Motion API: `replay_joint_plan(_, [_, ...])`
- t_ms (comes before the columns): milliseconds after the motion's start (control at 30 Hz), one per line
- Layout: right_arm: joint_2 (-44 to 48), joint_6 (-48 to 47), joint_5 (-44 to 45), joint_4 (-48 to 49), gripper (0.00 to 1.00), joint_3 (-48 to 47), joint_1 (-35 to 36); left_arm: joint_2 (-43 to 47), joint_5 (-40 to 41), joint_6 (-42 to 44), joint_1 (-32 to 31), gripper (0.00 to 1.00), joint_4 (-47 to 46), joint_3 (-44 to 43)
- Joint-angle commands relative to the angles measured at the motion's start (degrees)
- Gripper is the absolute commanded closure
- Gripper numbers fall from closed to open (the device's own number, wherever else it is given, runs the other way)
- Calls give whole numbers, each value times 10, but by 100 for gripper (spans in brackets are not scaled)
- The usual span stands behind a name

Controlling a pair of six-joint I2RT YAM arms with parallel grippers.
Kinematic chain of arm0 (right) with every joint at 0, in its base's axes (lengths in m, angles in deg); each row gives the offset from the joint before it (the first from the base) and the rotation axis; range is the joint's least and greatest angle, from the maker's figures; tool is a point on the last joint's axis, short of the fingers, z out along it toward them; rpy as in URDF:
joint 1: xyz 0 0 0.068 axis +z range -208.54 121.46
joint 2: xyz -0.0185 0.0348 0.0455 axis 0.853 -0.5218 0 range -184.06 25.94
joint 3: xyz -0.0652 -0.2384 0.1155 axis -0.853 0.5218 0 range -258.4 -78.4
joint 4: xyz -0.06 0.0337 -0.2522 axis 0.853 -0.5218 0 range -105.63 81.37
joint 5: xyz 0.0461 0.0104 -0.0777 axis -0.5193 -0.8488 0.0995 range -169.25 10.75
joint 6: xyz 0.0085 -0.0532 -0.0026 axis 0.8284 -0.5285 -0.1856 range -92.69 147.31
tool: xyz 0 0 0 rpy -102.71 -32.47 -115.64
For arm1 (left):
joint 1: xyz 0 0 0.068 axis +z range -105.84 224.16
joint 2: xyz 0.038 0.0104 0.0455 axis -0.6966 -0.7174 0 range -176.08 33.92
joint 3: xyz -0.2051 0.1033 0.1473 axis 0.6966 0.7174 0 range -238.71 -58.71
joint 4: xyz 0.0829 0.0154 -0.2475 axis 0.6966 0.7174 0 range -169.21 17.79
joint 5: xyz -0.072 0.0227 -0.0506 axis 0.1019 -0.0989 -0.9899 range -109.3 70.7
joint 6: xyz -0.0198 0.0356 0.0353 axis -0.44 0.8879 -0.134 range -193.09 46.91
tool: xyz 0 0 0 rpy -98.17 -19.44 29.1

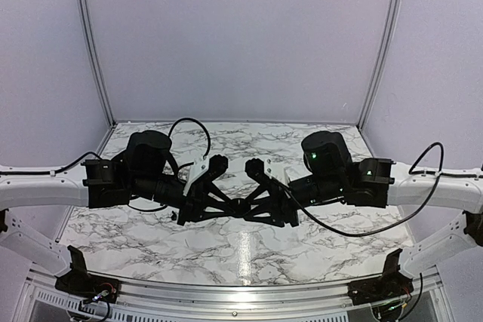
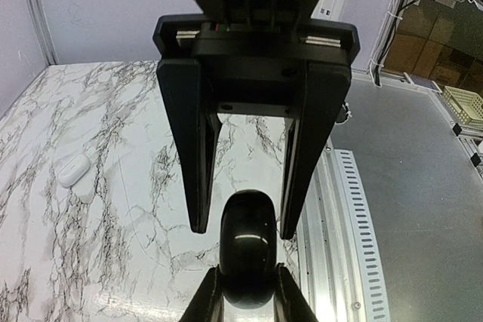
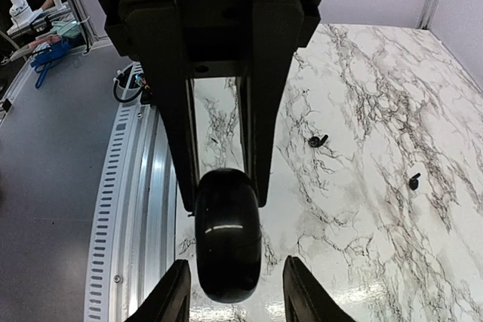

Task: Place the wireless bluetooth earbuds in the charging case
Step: Pass from the left arm to the right

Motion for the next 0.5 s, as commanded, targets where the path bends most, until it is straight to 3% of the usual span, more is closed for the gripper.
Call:
replay_joint_plan(0, [-14, -4, 7, -14, 59, -32, 7, -3, -12, 1, -4, 100, 5, -23])
replay_joint_plan(167, [-21, -2, 18, -15, 67, -41, 12, -10, -13, 1, -4, 100, 9, -31])
replay_joint_plan(467, [-29, -7, 12, -21, 68, -47, 20, -19, -18, 3, -5, 100, 24, -42])
